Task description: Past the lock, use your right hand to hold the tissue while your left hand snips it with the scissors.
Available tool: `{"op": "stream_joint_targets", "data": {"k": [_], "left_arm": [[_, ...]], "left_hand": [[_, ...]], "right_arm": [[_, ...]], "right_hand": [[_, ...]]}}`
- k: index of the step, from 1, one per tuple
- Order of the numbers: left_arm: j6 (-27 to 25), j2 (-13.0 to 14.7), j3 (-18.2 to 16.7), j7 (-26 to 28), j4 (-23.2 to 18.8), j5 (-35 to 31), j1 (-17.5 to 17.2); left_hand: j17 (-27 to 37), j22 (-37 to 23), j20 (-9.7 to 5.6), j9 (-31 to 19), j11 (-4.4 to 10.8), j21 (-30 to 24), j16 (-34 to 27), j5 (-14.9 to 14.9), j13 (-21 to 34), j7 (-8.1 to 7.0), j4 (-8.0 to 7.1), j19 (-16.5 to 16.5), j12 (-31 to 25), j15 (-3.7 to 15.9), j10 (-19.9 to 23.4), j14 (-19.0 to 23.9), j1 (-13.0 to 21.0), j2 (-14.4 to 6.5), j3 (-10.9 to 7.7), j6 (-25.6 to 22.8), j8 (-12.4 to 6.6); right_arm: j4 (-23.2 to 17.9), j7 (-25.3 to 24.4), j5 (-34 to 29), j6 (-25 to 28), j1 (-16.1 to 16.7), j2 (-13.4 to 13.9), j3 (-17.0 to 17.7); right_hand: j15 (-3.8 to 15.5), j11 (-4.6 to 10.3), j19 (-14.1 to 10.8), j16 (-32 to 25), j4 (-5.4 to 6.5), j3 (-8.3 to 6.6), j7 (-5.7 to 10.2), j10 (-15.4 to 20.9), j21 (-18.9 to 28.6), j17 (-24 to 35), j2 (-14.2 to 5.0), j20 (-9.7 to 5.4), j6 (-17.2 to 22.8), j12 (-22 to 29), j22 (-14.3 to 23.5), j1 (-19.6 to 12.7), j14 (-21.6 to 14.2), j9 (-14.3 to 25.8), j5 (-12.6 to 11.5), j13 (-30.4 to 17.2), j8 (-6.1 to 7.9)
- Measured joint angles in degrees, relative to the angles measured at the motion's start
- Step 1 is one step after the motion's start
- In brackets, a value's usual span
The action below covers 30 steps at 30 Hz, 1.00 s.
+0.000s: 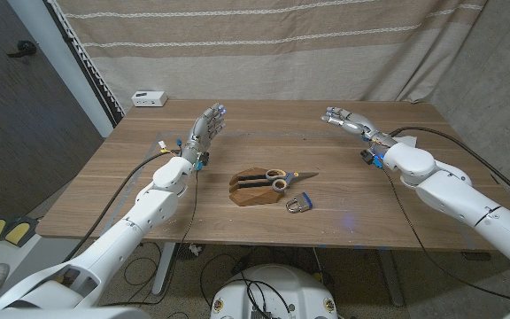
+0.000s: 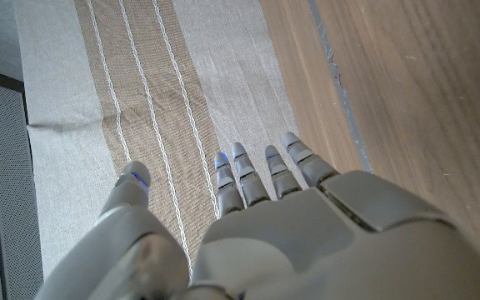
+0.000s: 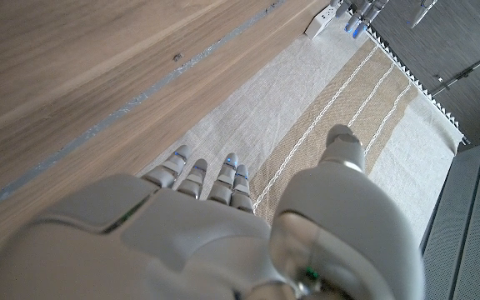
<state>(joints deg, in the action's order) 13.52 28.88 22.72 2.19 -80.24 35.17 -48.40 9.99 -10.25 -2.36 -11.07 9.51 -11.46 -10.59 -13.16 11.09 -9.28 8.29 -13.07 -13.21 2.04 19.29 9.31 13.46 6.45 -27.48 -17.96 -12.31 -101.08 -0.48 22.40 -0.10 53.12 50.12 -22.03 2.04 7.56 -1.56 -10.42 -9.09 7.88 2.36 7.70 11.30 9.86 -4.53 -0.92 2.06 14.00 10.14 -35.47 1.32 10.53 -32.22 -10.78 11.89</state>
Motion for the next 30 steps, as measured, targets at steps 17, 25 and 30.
{"op": "stream_joint_targets", "data": {"k": [17,25,30], "left_arm": [[0.2,-0.1,0.0,-0.8,0.5,0.4,0.1],[0.2,-0.2,0.0,-0.8,0.5,0.5,0.2],[0.2,-0.2,0.1,-0.7,0.5,0.5,0.2]], "left_hand": [[0.0,0.0,0.00,0.0,0.01,0.0,0.0,-0.5,0.0,-0.10,0.00,0.0,0.0,0.01,1.5,0.4,0.2,0.2,0.00,-1.4,-0.23],[0.0,0.0,0.00,0.0,0.01,0.0,0.0,-0.5,0.0,-0.10,0.00,0.0,0.0,0.01,1.4,0.4,0.2,0.2,0.00,-1.5,-0.23],[0.0,0.0,0.00,0.0,0.01,0.0,0.0,-0.5,0.0,0.21,0.00,0.0,0.0,0.32,1.4,0.7,0.2,0.2,0.00,-1.8,-0.23]], "right_arm": [[-2.8,0.8,-1.9,2.3,0.1,2.6,0.3],[-3.3,1.4,-2.3,3.0,0.1,3.2,0.2],[-3.6,1.4,-2.6,3.0,0.2,3.6,0.2]], "right_hand": [[-0.20,-0.18,-0.6,0.0,0.00,0.00,0.10,0.4,0.0,0.0,0.22,0.00,0.5,0.0,0.0,-0.8,-0.6,0.0,-0.4,0.0,0.22],[-0.30,0.12,-1.2,0.0,0.00,0.00,0.18,1.1,0.0,0.0,0.16,-0.19,1.1,0.2,0.0,-1.8,-1.1,0.0,-0.7,0.0,0.22],[-0.07,0.39,-1.3,0.0,0.01,0.00,0.31,1.5,0.0,0.0,0.30,-0.10,1.7,0.4,0.0,-2.1,-1.4,0.0,-0.7,0.0,0.22]]}}
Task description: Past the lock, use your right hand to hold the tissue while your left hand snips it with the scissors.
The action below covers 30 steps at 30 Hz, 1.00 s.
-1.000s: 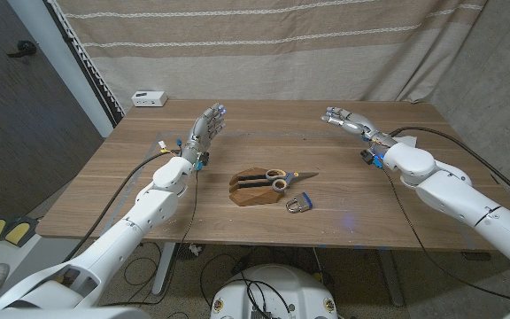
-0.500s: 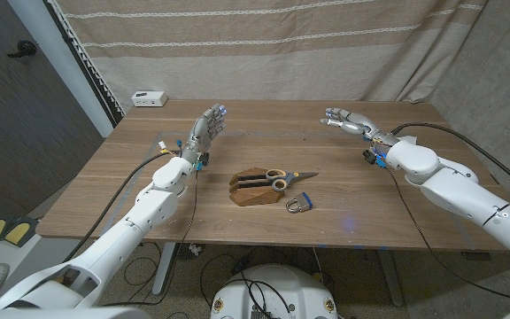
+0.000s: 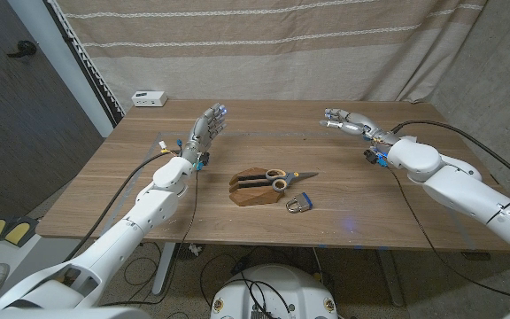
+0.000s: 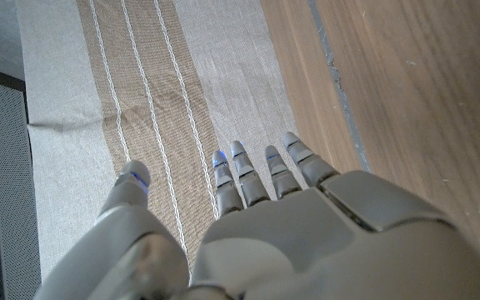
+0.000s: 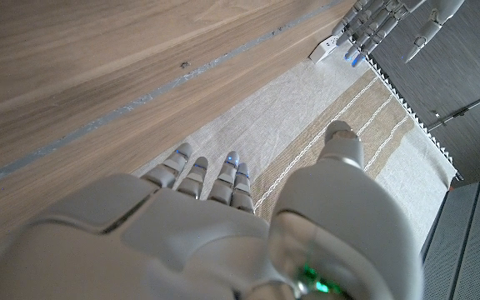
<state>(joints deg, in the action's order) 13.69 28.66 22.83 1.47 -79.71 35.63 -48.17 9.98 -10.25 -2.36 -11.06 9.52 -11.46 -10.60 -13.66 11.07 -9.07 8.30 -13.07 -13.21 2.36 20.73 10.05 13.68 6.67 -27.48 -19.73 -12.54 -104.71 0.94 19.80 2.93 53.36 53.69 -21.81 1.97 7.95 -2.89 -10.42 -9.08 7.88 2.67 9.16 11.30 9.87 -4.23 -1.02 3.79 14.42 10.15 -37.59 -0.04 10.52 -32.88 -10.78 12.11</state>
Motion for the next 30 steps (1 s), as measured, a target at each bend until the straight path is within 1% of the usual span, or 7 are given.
{"op": "stream_joint_targets", "data": {"k": [5,9,14,17,20,24,30], "left_arm": [[-0.2,0.0,0.1,0.2,-0.3,0.0,0.0],[-0.2,0.0,0.1,0.4,-0.5,-0.1,-0.2],[-0.2,0.0,0.1,0.5,-0.7,-0.2,-0.3],[-0.2,-0.1,0.2,0.6,-0.8,-0.3,-0.4],[-0.1,-0.3,0.3,0.6,-0.8,-0.4,-0.5],[0.1,-0.4,0.3,0.7,-0.7,-0.4,-0.5],[0.3,-0.6,0.4,0.9,-0.7,-0.5,-0.7]], "left_hand": [[0.0,0.0,0.00,0.0,0.11,0.0,0.0,0.0,0.0,0.30,0.00,0.0,0.0,-0.08,0.1,0.1,0.0,0.0,0.00,-0.3,0.00],[0.0,0.0,0.31,0.0,0.30,0.0,0.0,0.0,0.0,0.52,0.00,0.3,0.0,-0.31,0.9,0.3,0.0,0.0,0.00,-0.5,0.00],[0.0,0.0,0.31,0.0,0.21,0.0,0.0,0.0,0.0,0.51,0.00,0.3,0.0,-0.31,1.4,0.3,0.0,0.0,0.00,-0.5,0.00],[0.0,0.1,0.31,0.0,0.29,0.0,0.0,0.0,0.0,0.71,0.00,0.3,0.0,0.00,1.5,0.6,0.0,0.0,0.00,-0.7,0.00],[0.0,0.1,0.31,0.0,0.29,0.0,0.0,0.0,0.0,0.71,0.00,0.3,0.0,0.00,1.5,0.6,0.0,0.0,0.00,-0.7,0.00],[0.0,0.1,0.31,0.0,0.29,0.0,0.0,0.0,0.0,0.71,0.00,0.3,0.0,0.00,1.5,0.6,0.0,0.0,0.00,-0.7,0.00],[0.0,0.1,0.31,0.0,0.29,0.0,0.0,0.0,0.0,1.02,0.00,0.3,0.0,-0.28,1.5,0.9,0.0,0.0,0.00,-1.0,0.00]], "right_arm": [[-0.7,-0.3,-0.4,-0.1,0.8,0.6,0.3],[-1.2,-0.6,-0.7,-0.1,1.3,0.9,0.5],[-1.9,-1.0,-1.0,-0.1,2.0,1.4,0.9],[-2.6,-1.7,-1.5,-0.1,2.6,1.7,1.2],[-3.1,-2.2,-1.9,0.0,3.1,1.8,1.3],[-3.6,-2.6,-2.4,0.2,3.5,2.1,1.5],[-4.4,-3.6,-3.0,0.4,4.5,2.4,1.9]], "right_hand": [[-0.22,0.02,-0.3,0.0,0.00,0.00,0.10,0.6,0.4,0.0,0.00,0.31,0.5,0.0,0.0,-0.6,-0.4,0.0,0.0,0.0,0.00],[-0.22,-1.14,-0.3,0.0,0.21,-0.21,0.19,-0.6,0.4,0.0,-0.08,0.31,1.3,-0.3,0.0,-1.1,-0.4,0.0,-0.4,0.0,0.00],[-0.22,-1.22,-1.0,0.0,0.21,-0.21,0.20,-0.7,0.4,0.0,-0.15,0.16,2.1,-0.3,0.1,-1.7,-0.4,0.0,-0.6,0.0,0.44],[-0.02,-2.69,-1.6,0.0,0.38,-0.03,0.20,-0.7,0.4,0.2,-0.15,0.84,2.1,-0.3,0.1,-1.7,-1.0,0.0,-0.6,0.0,0.44],[-0.13,-3.28,-1.7,0.0,0.38,-0.03,0.09,-0.6,0.4,0.2,-0.17,0.93,3.0,-0.3,0.1,-1.7,-1.1,0.0,-0.7,0.0,0.44],[-0.01,-2.12,-1.7,0.0,0.55,0.13,0.80,0.9,0.4,0.2,-0.07,0.93,5.1,0.0,0.1,-2.2,-1.4,0.3,-0.8,0.0,0.89],[0.08,-2.32,-1.9,0.0,0.61,0.20,1.35,2.5,0.4,0.2,0.19,1.13,7.1,0.7,0.1,-3.1,-2.1,0.3,-1.1,-0.3,1.33]]}}
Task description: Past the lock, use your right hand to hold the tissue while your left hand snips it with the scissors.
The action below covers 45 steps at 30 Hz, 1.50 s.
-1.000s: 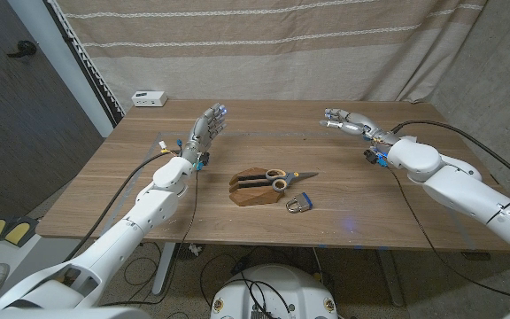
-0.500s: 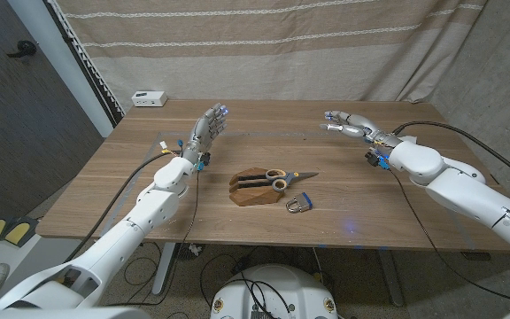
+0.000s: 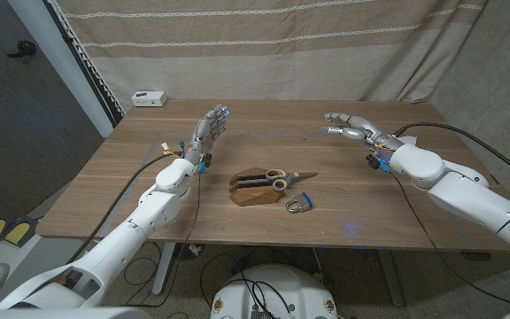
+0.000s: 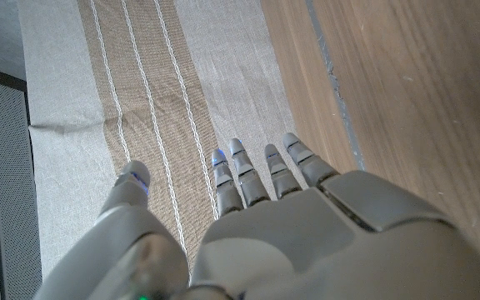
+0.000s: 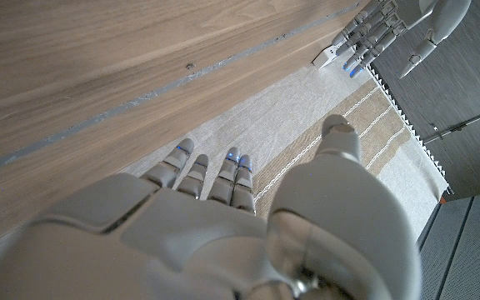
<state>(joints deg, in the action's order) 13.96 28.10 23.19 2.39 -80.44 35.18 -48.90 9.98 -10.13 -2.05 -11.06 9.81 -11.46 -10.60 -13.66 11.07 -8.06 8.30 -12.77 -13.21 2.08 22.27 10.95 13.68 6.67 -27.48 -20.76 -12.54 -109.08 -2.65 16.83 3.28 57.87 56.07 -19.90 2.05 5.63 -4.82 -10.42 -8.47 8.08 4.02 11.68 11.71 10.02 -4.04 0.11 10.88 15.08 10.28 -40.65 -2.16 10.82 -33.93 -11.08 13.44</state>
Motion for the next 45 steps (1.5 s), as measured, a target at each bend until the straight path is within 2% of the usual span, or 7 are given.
{"op": "stream_joint_targets", "data": {"k": [11,19,28,34,39,45], "left_arm": [[0.2,0.0,0.0,0.1,-0.1,0.0,-0.6],[0.1,0.2,-0.1,0.3,-0.6,0.1,-0.8],[-0.5,0.3,-0.1,0.2,-0.7,0.2,-0.6],[-0.5,0.1,0.0,0.5,-0.6,0.0,-0.3],[-0.5,0.0,0.1,0.6,-0.5,-0.1,0.0],[-0.9,0.1,0.1,0.5,-0.4,0.0,0.2]], "left_hand": [[0.0,0.0,0.00,0.0,0.03,0.0,-0.2,0.0,0.0,0.00,0.00,0.0,0.0,0.19,0.4,0.2,0.0,0.0,0.00,0.0,0.00],[0.0,0.0,0.00,0.0,-0.08,0.0,-0.2,0.0,0.0,0.07,0.00,0.0,0.0,0.18,0.7,0.2,0.0,0.0,0.00,-0.5,0.00],[0.0,0.0,0.00,0.0,-0.08,0.0,-0.2,0.0,0.0,0.50,-0.16,0.0,0.0,0.18,1.3,0.2,0.0,0.0,-0.16,-1.4,-0.01],[0.0,0.0,-0.02,0.0,0.20,0.0,-0.2,0.0,0.0,0.59,0.08,0.0,-0.4,0.20,2.4,1.1,0.2,-0.2,-0.40,-2.9,-0.66],[0.0,0.0,-0.30,0.0,0.12,-0.2,-0.5,0.0,0.0,0.59,0.31,-1.4,-0.4,0.24,3.0,2.0,0.8,-0.1,-0.63,-2.9,-0.66],[0.0,0.0,-0.30,0.0,0.12,-0.2,-0.5,0.0,0.0,0.59,0.31,-1.4,-0.4,0.18,3.0,2.5,0.8,-0.1,-0.63,-2.9,-0.65]], "right_arm": [[-1.9,-1.0,-1.2,0.5,1.6,0.9,0.7],[-3.4,-1.0,-3.0,1.4,2.1,2.2,0.8],[-4.2,-0.4,-4.8,2.5,2.0,3.1,0.6],[-4.7,0.0,-5.7,3.1,1.9,3.6,0.5],[-5.4,0.2,-6.0,3.7,2.0,4.1,0.5],[-6.5,0.2,-6.4,5.1,2.6,4.7,0.8]], "right_hand": [[0.00,1.31,-0.5,0.0,0.00,0.00,0.79,1.3,0.0,0.0,0.03,-0.11,2.8,0.4,0.0,-1.2,-0.6,0.3,0.0,0.0,0.85],[0.17,1.44,-1.1,0.0,0.00,0.00,1.10,3.1,0.0,0.0,0.03,-0.20,4.2,0.8,0.0,-1.8,-1.9,0.3,0.0,0.0,1.20],[0.01,1.44,-1.4,0.0,0.00,0.00,1.10,3.1,0.0,0.0,0.04,-0.41,4.2,0.8,0.0,-2.4,-2.1,0.5,-0.4,0.0,1.20],[0.01,1.44,-1.8,0.0,-0.01,0.00,1.10,3.1,0.0,0.0,0.26,-0.72,4.2,0.8,0.0,-2.7,-2.0,0.5,-0.4,0.0,1.20],[0.05,1.44,-1.8,0.0,-0.01,0.00,1.10,3.1,0.0,-0.1,-0.05,-0.72,4.2,0.8,0.0,-3.0,-2.5,0.5,-0.4,0.0,0.98],[0.01,1.44,-2.3,0.0,0.06,-0.40,1.10,3.1,0.1,0.0,-0.11,-1.64,4.2,0.8,0.0,-3.6,-3.1,0.5,-0.6,-0.3,0.93]]}}
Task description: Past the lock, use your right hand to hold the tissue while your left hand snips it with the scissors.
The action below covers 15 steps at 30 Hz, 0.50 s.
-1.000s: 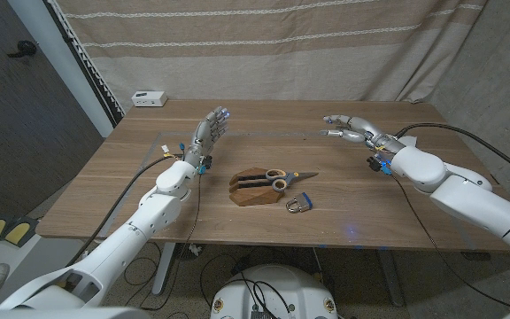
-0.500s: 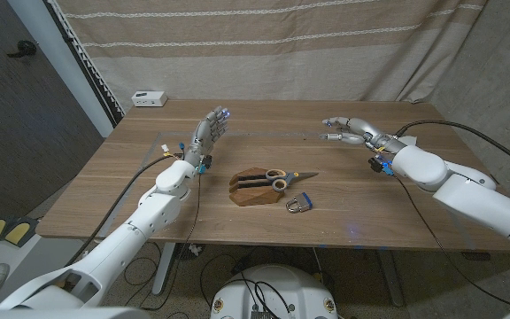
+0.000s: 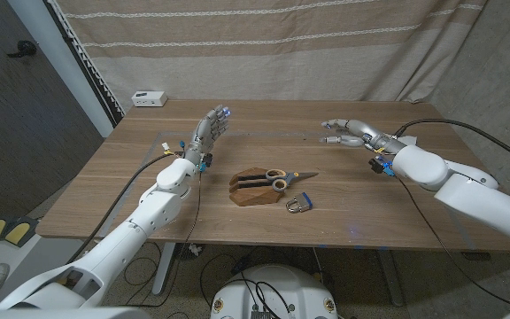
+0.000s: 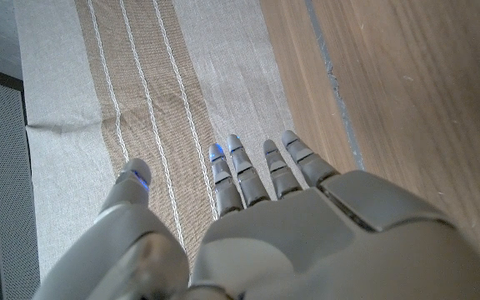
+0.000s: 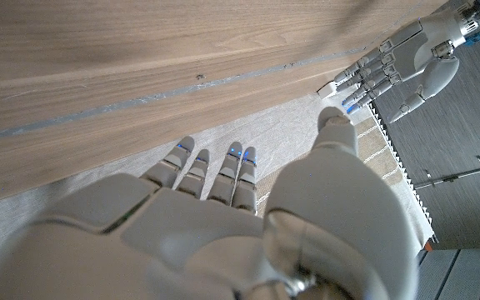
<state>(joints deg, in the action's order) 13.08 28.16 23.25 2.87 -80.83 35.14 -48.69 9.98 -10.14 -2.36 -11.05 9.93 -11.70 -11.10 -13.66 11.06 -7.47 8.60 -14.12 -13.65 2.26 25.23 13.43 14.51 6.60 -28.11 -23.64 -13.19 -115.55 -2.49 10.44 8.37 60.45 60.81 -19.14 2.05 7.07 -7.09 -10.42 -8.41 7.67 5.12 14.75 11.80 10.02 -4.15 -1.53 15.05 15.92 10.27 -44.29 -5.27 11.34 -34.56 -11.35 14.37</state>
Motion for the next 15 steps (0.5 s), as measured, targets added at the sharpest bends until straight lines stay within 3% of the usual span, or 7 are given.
{"op": "stream_joint_targets", "data": {"k": [4,9,15], "left_arm": [[-0.2,0.1,0.0,-0.2,0.0,0.1,0.0],[-0.5,0.2,0.0,-0.5,0.0,0.2,0.2],[-0.8,0.3,0.1,-0.6,-0.1,0.4,0.2]], "left_hand": [[0.0,0.0,0.00,0.0,0.00,0.0,0.0,0.0,0.0,0.06,0.00,0.0,0.0,0.00,0.0,0.0,0.0,0.0,0.00,0.1,0.27],[0.0,0.0,0.20,0.0,0.00,0.0,0.0,0.0,0.0,0.10,0.00,0.2,0.0,0.00,0.0,0.0,0.0,0.0,0.00,0.2,0.27],[0.0,0.0,0.30,0.0,0.00,0.3,0.3,0.0,0.0,-0.08,0.00,0.8,0.0,-0.01,0.0,-0.4,0.0,0.0,0.00,0.4,0.27]], "right_arm": [[-0.5,0.0,0.0,0.3,0.3,0.3,0.2],[-1.1,-0.1,-0.3,0.7,0.7,0.9,0.4],[-1.5,0.0,-0.7,0.8,0.9,1.4,0.5]], "right_hand": [[0.19,-0.11,-2.2,-0.4,0.05,-0.01,0.00,0.1,0.6,0.0,-0.01,2.17,0.0,0.0,0.0,-0.6,-1.4,0.0,0.0,0.0,0.00],[0.10,-0.54,-3.9,-0.4,0.61,0.55,0.00,1.2,1.1,0.0,0.29,-0.25,0.0,0.0,0.0,-0.9,-3.1,0.2,-0.2,0.1,-0.44],[0.08,-0.93,-5.3,-0.4,0.76,0.70,-0.23,1.9,1.1,0.0,0.29,-0.66,0.2,0.3,-0.1,-0.9,-4.4,0.3,-0.2,0.2,-0.89]]}}
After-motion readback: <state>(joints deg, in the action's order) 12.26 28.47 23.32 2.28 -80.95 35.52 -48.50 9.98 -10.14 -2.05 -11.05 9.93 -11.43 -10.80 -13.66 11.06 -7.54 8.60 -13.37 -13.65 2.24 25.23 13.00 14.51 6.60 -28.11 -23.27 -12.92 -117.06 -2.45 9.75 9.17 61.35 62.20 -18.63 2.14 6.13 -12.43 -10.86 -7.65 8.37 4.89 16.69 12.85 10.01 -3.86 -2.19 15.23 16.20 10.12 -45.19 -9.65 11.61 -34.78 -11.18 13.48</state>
